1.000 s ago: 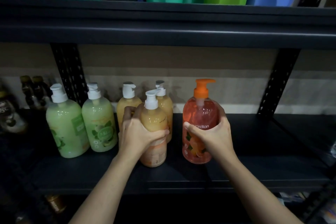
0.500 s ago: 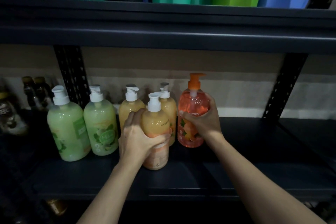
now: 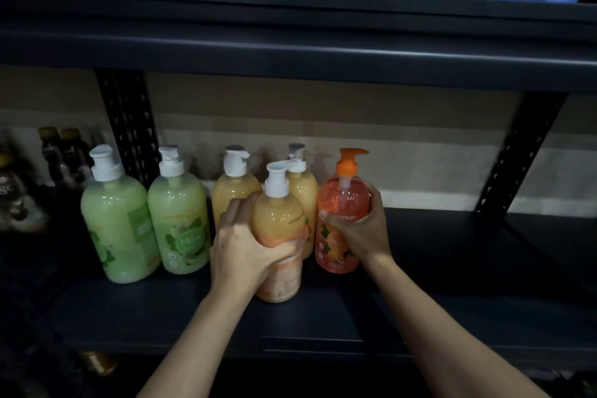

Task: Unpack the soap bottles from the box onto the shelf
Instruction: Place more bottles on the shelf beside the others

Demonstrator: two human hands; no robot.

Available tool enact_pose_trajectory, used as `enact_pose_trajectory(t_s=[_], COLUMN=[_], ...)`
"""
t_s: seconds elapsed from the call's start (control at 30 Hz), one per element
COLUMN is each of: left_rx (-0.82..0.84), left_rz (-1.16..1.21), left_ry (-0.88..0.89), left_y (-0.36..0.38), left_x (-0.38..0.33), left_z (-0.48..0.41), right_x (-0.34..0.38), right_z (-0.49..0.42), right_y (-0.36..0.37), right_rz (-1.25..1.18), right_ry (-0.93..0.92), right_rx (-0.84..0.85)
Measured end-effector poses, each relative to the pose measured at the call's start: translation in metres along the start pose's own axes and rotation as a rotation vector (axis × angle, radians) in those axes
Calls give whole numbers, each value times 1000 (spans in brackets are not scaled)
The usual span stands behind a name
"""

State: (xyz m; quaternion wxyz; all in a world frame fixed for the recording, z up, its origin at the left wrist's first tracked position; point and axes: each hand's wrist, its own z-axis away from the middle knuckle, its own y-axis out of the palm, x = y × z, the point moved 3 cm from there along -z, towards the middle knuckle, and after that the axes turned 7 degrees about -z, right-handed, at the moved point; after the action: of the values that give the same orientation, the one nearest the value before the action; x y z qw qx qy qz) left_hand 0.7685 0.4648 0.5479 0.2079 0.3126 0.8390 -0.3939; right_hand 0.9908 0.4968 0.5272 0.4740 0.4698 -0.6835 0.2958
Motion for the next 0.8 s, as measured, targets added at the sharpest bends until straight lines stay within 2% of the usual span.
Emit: enact_pose_trajectory(t_s=[0.23,0.8], left_rx=[1,3], left_rz=[-11,-103], left_ry=[-7,-19], left_y=[6,14], left_x=[6,3], left_z=[3,8], right_x=[-11,-8], right_z=[3,9], right_y=[3,2], right_rz=[-5,39], right_ry=[27,116], right_rx=[12,159])
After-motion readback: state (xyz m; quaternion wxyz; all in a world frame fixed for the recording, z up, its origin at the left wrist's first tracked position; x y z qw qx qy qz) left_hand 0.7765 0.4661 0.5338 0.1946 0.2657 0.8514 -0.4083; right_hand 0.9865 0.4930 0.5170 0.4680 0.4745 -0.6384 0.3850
